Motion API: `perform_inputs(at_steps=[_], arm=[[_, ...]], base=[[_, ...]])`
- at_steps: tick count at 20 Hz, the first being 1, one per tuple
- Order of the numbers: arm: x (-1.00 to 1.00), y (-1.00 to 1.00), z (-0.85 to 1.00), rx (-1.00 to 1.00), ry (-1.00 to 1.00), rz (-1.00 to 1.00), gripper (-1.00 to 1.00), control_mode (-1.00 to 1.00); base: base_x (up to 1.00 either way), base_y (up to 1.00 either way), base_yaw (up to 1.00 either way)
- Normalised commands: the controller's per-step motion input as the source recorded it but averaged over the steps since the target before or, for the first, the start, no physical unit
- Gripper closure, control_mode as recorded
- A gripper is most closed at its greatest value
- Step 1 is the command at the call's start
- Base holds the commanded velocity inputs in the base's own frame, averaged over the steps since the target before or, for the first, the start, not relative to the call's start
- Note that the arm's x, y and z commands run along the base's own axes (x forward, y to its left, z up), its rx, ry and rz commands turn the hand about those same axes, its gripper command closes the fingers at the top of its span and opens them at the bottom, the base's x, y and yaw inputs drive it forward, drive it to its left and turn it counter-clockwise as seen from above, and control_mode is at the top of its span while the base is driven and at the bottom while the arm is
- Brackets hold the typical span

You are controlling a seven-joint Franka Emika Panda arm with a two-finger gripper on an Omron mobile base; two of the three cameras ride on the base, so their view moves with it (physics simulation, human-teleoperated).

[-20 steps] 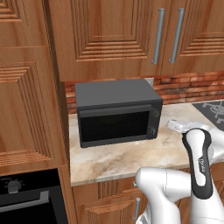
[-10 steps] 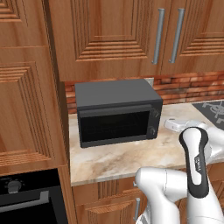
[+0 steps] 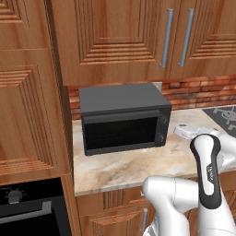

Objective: Pull the toaster oven rack outwards. Pick up the baguette from the plate and place it on the toaster oven rack. Close the toaster oven door fully and set the temperature to the lowest setting.

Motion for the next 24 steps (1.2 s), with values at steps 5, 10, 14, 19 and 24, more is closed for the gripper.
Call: perform_inputs(at_steps=[5,10,14,19,24], arm=[[0.06,0.21,-0.35,0.00,-0.11,-0.05,1.00,-1.00],[0.02,0.33,-0.35,0.00,-0.10,-0.02,1.00,-1.00],[0.07,0.39,-0.31,0.00,-0.09,-0.02,1.00,-1.00],[0.16,0.43,-0.30,0.00,-0.07,-0.05,1.00,-1.00],[0.33,0.52,-0.32,0.00,-0.03,-0.09,1.00,-1.00]], base=[[0.00,0.00,0.00],[0.00,0.00,0.00],[0.00,0.00,0.00],[0.00,0.00,0.00],[0.00,0.00,0.00]])
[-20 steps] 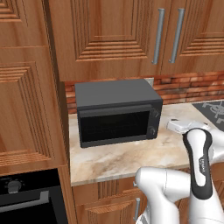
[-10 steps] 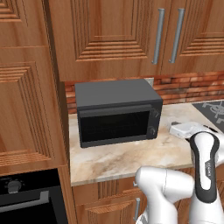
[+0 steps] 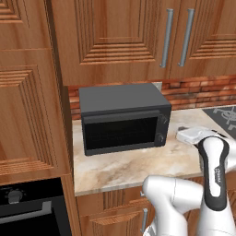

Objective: Pull the toaster oven rack outwards. Pick up the baguette from the plate and place it on the toaster oven rack. Close the toaster oven door fully and set the temperature to the lowest setting.

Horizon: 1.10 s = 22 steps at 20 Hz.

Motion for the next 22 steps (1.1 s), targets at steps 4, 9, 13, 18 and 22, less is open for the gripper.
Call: perform_inputs(at_steps=[4,9,13,18,22], arm=[[0.44,0.59,-0.32,-0.01,0.00,-0.13,1.00,-1.00],[0.41,0.53,-0.33,0.00,0.00,-0.13,1.00,-1.00],[0.37,0.51,-0.37,0.00,0.00,-0.13,1.00,-1.00],[0.33,0.48,-0.37,0.00,0.00,-0.13,1.00,-1.00],[0.30,0.42,-0.40,0.00,0.00,-0.13,1.00,-1.00]], base=[[0.00,0.00,0.00],[0.00,0.00,0.00],[0.00,0.00,0.00],[0.00,0.00,0.00],[0.00,0.00,0.00]])
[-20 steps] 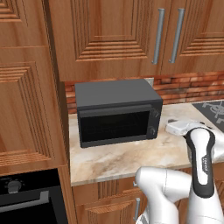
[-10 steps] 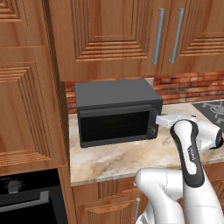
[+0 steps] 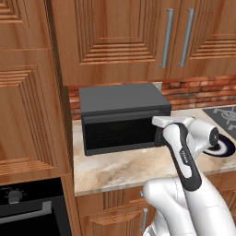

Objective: Pull the toaster oven rack outwards. Pick up the baguette from the plate and place it on the toaster oven rack. Close the toaster oven door fully and set the temperature to the lowest setting.

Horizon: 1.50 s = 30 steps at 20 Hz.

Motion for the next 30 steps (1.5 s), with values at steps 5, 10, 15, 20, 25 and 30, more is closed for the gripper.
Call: perform_inputs(at_steps=[5,10,15,20,25,30], arm=[[0.11,0.11,-0.51,0.00,-0.03,-0.13,1.00,-1.00],[0.00,0.00,-0.59,0.00,-0.04,-0.12,1.00,-1.00],[0.00,0.00,-0.67,0.00,-0.01,-0.10,1.00,-1.00],[-0.01,0.00,-0.74,0.00,0.00,-0.10,1.00,-1.00],[0.00,0.00,-0.75,0.00,0.00,-0.09,1.00,-1.00],[0.00,0.00,-0.80,0.00,0.00,-0.09,1.00,-1.00]], base=[[0.00,0.00,0.00],[0.00,0.00,0.00],[0.00,0.00,0.00],[0.00,0.00,0.00],[0.00,0.00,0.00],[0.00,0.00,0.00]])
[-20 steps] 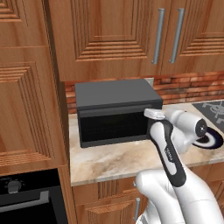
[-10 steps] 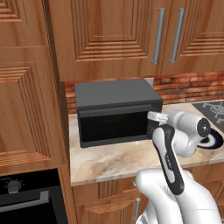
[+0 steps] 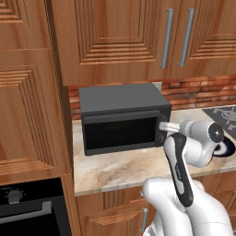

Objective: Pull the toaster oven rack outwards. Pick up the baguette from the plate and place it on the toaster oven rack. Close the toaster oven door fully and set the temperature to the lowest setting.

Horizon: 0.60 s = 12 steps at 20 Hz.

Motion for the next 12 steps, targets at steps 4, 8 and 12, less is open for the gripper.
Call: perform_inputs(at_steps=[4,8,12], arm=[[0.00,0.00,-0.81,0.00,-0.02,-0.10,1.00,-1.00],[0.04,0.08,-0.73,0.00,-0.04,-0.13,1.00,-1.00],[0.11,0.23,-0.63,0.00,-0.05,-0.14,1.00,-1.00]], base=[[0.00,0.00,0.00],[0.00,0.00,0.00],[0.00,0.00,0.00]])
